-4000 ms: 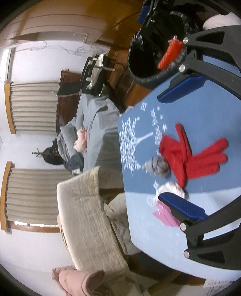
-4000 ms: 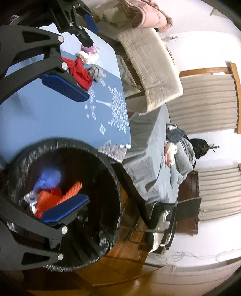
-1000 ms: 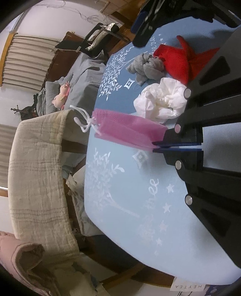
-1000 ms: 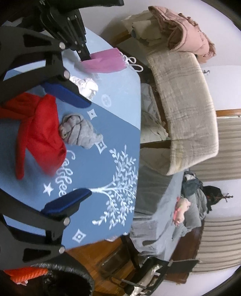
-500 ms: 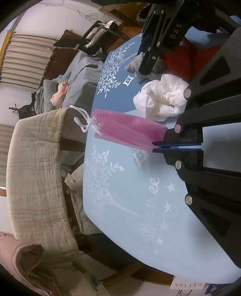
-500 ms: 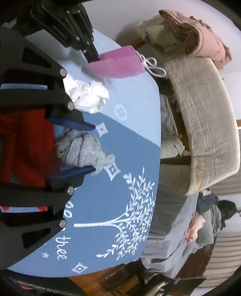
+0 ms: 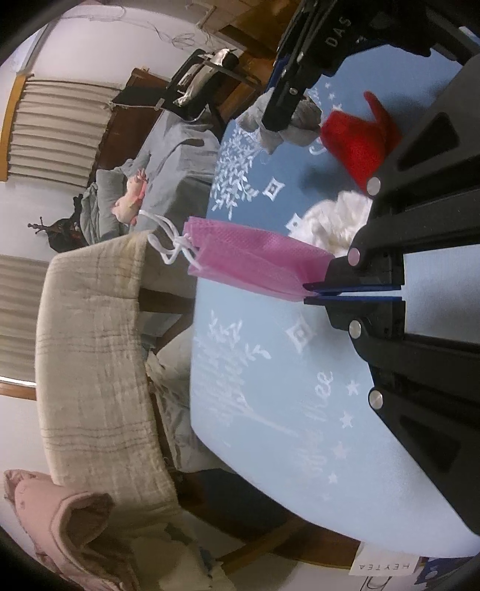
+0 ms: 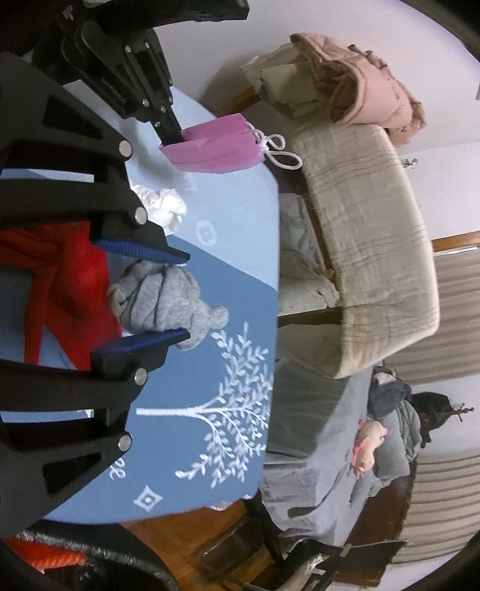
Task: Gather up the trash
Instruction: 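Grasp the grey sock with the right tool while the left tool holds the pink bag, then carry the pink bag and grey sock over the black bin and open both tools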
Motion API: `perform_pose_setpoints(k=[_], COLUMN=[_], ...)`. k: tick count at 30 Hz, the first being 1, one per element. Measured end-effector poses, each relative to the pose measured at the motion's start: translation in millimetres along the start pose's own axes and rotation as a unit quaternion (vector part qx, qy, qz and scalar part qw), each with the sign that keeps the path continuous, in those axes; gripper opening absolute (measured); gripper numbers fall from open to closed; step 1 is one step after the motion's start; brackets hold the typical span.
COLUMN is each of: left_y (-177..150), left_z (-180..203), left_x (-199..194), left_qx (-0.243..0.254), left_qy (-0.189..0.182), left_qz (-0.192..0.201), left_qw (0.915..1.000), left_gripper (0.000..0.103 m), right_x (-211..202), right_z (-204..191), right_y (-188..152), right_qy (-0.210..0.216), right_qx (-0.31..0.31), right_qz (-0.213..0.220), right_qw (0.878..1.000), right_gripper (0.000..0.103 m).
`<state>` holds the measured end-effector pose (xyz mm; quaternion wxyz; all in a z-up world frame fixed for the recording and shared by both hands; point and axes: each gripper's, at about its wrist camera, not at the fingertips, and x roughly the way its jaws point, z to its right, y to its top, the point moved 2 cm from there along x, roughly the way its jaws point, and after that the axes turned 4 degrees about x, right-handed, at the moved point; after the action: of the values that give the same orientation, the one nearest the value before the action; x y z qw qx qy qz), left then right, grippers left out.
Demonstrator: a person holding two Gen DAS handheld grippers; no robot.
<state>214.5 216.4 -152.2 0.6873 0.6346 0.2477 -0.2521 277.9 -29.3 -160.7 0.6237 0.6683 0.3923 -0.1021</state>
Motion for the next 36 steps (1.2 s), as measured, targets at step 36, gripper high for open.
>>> perform_pose_setpoints(k=[36], left_y=[14], left_z=[178], left_x=[-62], left_qx=[0.090], left_qy=[-0.126], left_qz=[0.049], left_qw=[0.9867], left_gripper=[0.001], right_x=[-173], right_z=[111], right_y=[-31], right_qy=[-0.085], right_qx=[0.062], right_qz=[0.097], right_qw=[0.990], right_gripper=[0.035])
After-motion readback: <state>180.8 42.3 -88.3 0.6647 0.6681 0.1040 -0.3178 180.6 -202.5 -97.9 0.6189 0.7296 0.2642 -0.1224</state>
